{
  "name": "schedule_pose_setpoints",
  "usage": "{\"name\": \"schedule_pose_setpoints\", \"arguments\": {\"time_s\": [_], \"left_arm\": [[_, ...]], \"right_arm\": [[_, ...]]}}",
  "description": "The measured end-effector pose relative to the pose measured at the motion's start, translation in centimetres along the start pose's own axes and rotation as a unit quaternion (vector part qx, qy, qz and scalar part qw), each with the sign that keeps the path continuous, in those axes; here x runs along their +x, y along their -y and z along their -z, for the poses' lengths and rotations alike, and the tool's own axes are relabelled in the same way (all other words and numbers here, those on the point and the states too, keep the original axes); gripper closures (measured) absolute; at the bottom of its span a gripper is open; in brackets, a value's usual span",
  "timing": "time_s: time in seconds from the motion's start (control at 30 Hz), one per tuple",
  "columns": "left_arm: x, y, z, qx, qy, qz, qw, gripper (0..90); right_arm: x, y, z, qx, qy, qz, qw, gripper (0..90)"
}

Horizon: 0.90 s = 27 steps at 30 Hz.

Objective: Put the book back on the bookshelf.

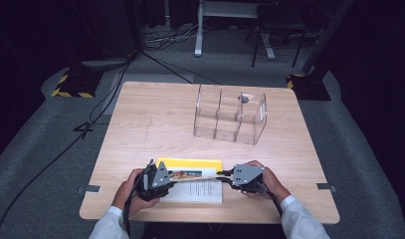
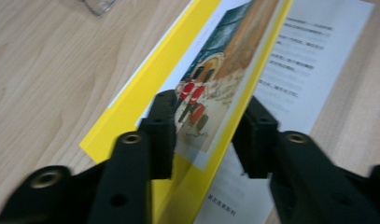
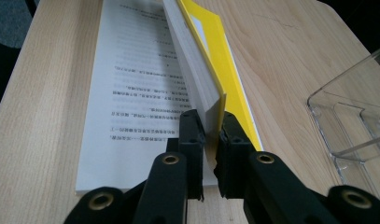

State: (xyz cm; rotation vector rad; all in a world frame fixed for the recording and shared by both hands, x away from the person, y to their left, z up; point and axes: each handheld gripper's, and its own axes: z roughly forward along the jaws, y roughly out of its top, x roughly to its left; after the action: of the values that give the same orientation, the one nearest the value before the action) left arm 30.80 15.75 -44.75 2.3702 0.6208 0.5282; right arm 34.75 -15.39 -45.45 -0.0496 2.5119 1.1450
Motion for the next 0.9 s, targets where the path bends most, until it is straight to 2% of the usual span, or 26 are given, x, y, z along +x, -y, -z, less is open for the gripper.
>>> {"name": "schedule_pose_setpoints", "arguments": {"time_s": [0.07, 0.1, 0.17, 0.23, 0.53, 0.67, 0.7, 0.73, 0.77, 0.83, 0.9], "left_arm": [[-0.2, -0.3, 0.4, -0.014, 0.0, 0.008, 0.9999, 52.8], [-0.7, -0.8, 0.7, -0.022, 0.007, 0.004, 0.9997, 53.0], [-1.4, -1.5, 0.8, -0.016, -0.008, -0.006, 0.9998, 48.3], [-1.6, -1.9, 0.6, -0.012, -0.011, -0.006, 0.9999, 45.8], [-3.4, -4.5, -1.2, -0.006, -0.001, -0.005, 1.0, 43.4], [-4.1, -5.3, -2.4, 0.009, 0.002, -0.006, 0.9999, 47.6], [-4.5, -5.5, -2.8, 0.016, -0.01, -0.013, 0.9997, 52.6], [-4.5, -5.5, -2.8, 0.016, -0.01, -0.013, 0.9997, 59.2], [-4.6, -5.5, -3.1, 0.018, -0.023, -0.017, 0.9994, 59.2], [-4.6, -5.3, -3.2, 0.019, -0.026, -0.017, 0.9994, 68.7], [-4.5, -5.1, -3.1, 0.012, -0.021, -0.021, 0.9995, 71.6]], "right_arm": [[0.1, -0.3, 0.0, 0.0, 0.002, 0.002, 1.0, 83.2], [0.1, -0.4, -0.1, 0.001, 0.003, 0.003, 1.0, 83.5], [0.1, -0.6, -0.1, -0.004, 0.004, 0.0, 1.0, 84.3], [0.2, -0.7, -0.1, -0.003, 0.004, -0.001, 1.0, 84.4], [0.4, -1.4, -0.3, 0.002, 0.0, 0.012, 0.9999, 85.4], [0.5, -1.6, -0.4, 0.003, 0.002, 0.014, 0.9999, 85.2], [0.7, -1.6, -0.4, 0.007, 0.002, 0.014, 0.9999, 84.9], [0.7, -1.6, -0.4, 0.007, 0.002, 0.014, 0.9999, 84.9], [0.7, -1.6, -0.4, 0.008, 0.002, 0.016, 0.9998, 84.7], [0.9, -1.7, -0.5, 0.01, 0.004, 0.015, 0.9998, 83.7], [1.0, -1.7, -0.5, 0.009, 0.006, 0.012, 0.9999, 82.5]]}}
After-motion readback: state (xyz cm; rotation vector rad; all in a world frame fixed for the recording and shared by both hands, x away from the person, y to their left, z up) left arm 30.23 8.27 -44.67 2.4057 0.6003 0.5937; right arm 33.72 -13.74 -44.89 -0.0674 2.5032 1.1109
